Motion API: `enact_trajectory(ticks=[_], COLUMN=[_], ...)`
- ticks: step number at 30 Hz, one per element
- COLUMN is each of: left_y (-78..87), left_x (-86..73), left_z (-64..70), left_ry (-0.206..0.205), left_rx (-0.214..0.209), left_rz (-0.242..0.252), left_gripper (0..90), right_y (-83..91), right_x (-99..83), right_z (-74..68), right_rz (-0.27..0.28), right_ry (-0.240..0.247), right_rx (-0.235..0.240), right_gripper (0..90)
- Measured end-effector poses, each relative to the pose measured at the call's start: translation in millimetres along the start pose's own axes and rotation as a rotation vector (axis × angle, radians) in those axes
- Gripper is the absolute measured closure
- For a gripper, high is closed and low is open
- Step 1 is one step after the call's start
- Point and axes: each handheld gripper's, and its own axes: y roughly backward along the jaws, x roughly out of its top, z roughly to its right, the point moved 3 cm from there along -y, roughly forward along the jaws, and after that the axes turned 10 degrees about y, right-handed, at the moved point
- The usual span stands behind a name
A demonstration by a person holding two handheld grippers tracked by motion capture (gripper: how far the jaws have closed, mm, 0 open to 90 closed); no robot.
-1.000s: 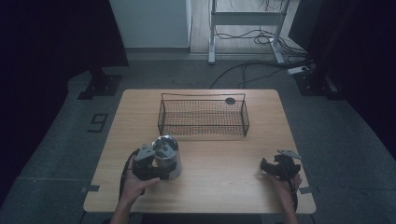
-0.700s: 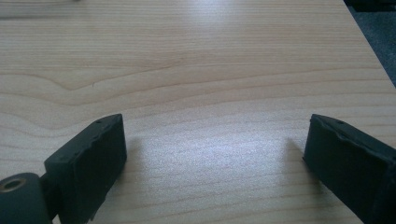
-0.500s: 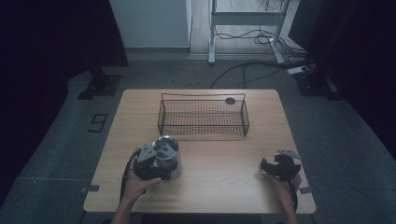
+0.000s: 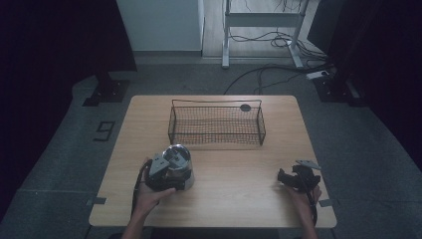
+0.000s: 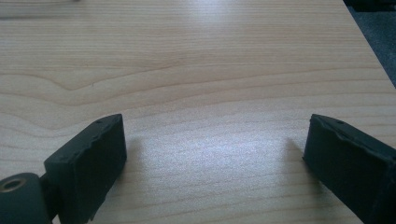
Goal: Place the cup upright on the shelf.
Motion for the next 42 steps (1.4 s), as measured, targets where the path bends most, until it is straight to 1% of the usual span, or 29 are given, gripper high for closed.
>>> enact_trajectory(ticks=[2, 9, 10, 11, 12, 16, 18, 23, 32, 36, 39, 42], left_y=[-1.3, -4.5, -4.5, -5.5, -6.1, -7.3, -7.4, -6.5, -5.1, -3.7, -2.0, 0.5], left_x=[0.1, -0.9, -0.9, -1.6, -1.9, -1.7, -2.0, -1.9, -1.1, 0.1, 1.3, 2.7], left_z=[0.9, 2.7, 2.7, 3.8, 4.6, 5.5, 5.6, 5.1, 5.2, 5.2, 3.3, 2.2], left_ry=[-0.002, 0.023, 0.023, 0.03, 0.029, 0.035, 0.03, 0.015, 0.003, 0.009, 0.03, 0.038], left_rx=[0.008, 0.028, 0.028, 0.035, 0.04, 0.057, 0.06, 0.059, 0.04, 0.034, 0.019, 0.013], left_rz=[0.013, 0.06, 0.06, 0.079, 0.085, 0.098, 0.103, 0.093, 0.072, 0.059, 0.06, 0.067], left_gripper=[0.0, 1.1, 1.1, 1.1, 1.0, 1.8, 2.3, 3.5, 3.7, 3.8, 3.8, 3.9], right_y=[0.0, 0.0, 0.0, 0.0, 0.0, 0.0, 0.0, 0.0, 0.0, 0.2, 0.1, 0.1], right_x=[0.0, 0.0, 0.0, 0.0, 0.0, 0.0, 0.0, 0.0, 0.0, 0.0, 0.0, 0.0], right_z=[0.1, 0.1, 0.1, 0.0, 0.0, 0.0, 0.1, 0.0, 0.0, 0.1, 0.1, 0.1], right_rz=[0.0, 0.001, 0.001, 0.0, 0.0, 0.001, 0.0, 0.0, 0.0, -0.002, -0.002, -0.001], right_ry=[0.001, 0.001, 0.001, -0.001, 0.001, 0.0, 0.001, 0.0, -0.001, 0.001, 0.001, 0.001], right_rx=[0.0, 0.0, 0.0, 0.0, 0.0, 0.0, 0.0, 0.0, 0.0, 0.001, 0.001, 0.001], right_gripper=[5.6, 5.6, 5.6, 5.6, 5.6, 5.6, 5.6, 5.6, 5.6, 5.6, 5.6, 5.6])
